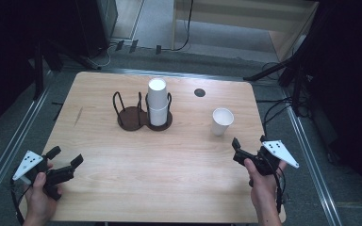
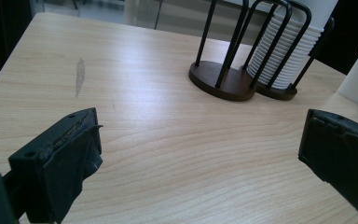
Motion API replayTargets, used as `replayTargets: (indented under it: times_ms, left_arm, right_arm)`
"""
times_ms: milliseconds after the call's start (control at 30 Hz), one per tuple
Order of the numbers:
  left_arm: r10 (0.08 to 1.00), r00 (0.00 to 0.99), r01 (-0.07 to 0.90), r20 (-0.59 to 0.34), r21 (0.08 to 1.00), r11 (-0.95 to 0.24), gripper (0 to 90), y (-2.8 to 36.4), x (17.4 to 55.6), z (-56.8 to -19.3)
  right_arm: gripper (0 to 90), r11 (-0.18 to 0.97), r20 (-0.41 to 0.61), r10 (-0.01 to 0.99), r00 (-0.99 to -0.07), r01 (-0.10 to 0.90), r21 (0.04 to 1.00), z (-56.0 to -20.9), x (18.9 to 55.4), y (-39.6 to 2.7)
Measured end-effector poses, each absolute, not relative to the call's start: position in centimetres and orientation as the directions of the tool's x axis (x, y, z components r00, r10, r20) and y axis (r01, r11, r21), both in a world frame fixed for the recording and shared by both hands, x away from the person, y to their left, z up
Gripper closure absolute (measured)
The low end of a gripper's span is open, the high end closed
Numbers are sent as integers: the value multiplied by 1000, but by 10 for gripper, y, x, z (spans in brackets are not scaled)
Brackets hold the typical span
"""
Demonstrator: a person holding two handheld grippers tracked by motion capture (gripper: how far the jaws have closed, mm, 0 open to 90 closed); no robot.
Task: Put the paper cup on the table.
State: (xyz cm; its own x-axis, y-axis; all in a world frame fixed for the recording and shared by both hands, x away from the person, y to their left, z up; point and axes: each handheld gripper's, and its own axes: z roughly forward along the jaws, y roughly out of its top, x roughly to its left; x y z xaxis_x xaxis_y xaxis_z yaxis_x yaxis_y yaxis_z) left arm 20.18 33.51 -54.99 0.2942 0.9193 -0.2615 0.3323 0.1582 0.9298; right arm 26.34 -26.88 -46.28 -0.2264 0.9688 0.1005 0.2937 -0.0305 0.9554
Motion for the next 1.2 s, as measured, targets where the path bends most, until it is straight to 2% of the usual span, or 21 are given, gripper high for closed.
replayTargets:
  times_ms: [633,1000,1200]
  left_arm:
    - [924,287,330,-251,932,151,0,334,201,-550]
    - [923,284,330,-258,931,159,0,334,201,-550]
    - [929,280,328,-241,934,143,0,333,201,-550]
  right_arm:
    - [0,-20,73,984,-159,312,950,-489,236,-307]
    - [0,-5,49,992,-115,354,935,-517,228,-328]
    - [0,-32,93,985,-145,375,927,-533,229,-333]
